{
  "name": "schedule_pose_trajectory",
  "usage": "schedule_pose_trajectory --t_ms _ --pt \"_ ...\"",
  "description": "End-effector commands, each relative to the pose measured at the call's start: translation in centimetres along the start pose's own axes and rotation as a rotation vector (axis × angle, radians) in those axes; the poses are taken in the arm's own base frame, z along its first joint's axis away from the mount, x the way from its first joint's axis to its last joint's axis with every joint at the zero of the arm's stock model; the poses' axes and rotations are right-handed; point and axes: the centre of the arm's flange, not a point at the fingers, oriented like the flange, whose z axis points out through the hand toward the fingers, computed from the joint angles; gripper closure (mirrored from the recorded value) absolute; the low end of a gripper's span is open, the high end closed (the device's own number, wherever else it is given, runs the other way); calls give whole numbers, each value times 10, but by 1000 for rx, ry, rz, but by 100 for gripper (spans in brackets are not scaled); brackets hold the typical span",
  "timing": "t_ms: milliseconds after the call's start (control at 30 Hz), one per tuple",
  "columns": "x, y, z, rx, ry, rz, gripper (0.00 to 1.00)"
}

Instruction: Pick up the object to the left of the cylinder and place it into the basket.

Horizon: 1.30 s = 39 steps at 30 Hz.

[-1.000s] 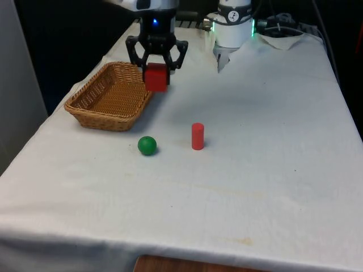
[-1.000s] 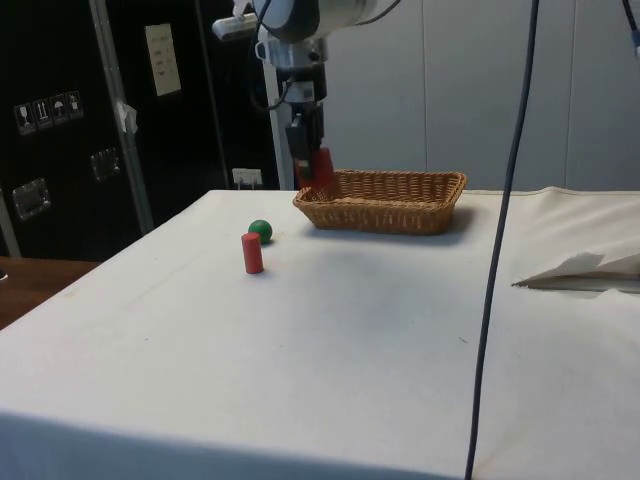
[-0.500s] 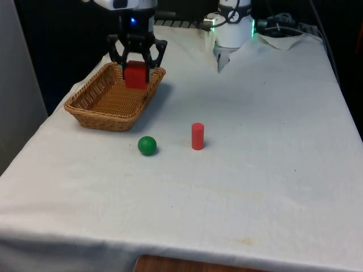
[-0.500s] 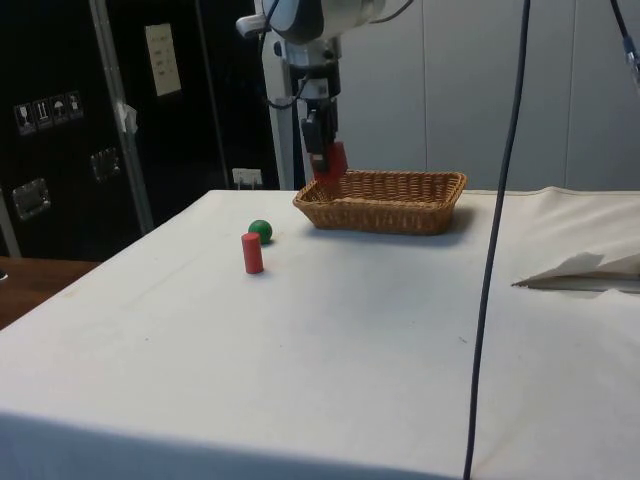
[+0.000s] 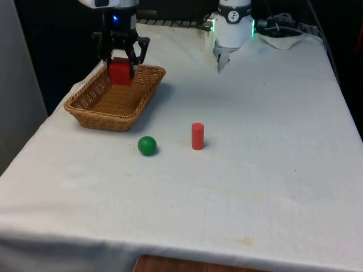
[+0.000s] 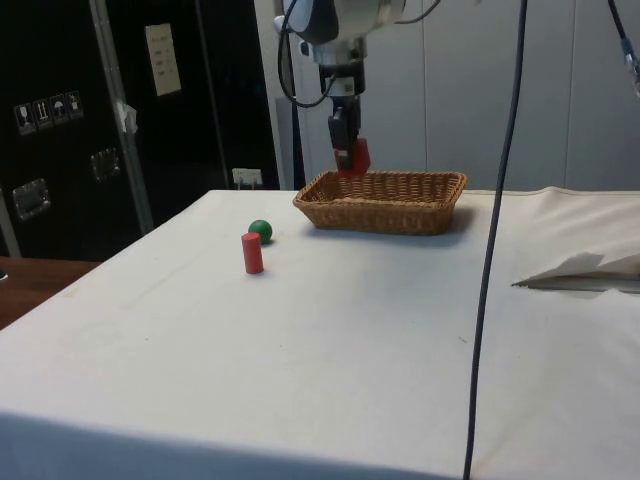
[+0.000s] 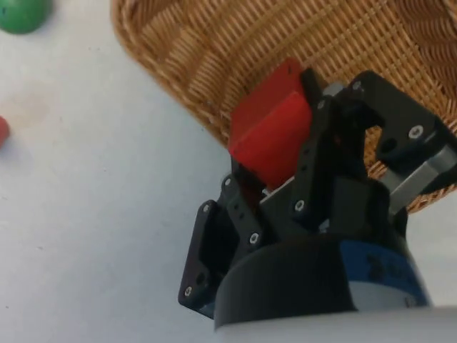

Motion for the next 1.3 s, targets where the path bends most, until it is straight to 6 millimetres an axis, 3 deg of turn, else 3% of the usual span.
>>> schedule_pose_trajectory --t_ms 0,433,800,1267 --pt "0 2 1 5 17 -2 97" --pt "-17 26 17 33 41 5 97" --pt "-20 33 45 33 42 5 97" --pt "-21 33 64 39 65 11 97"
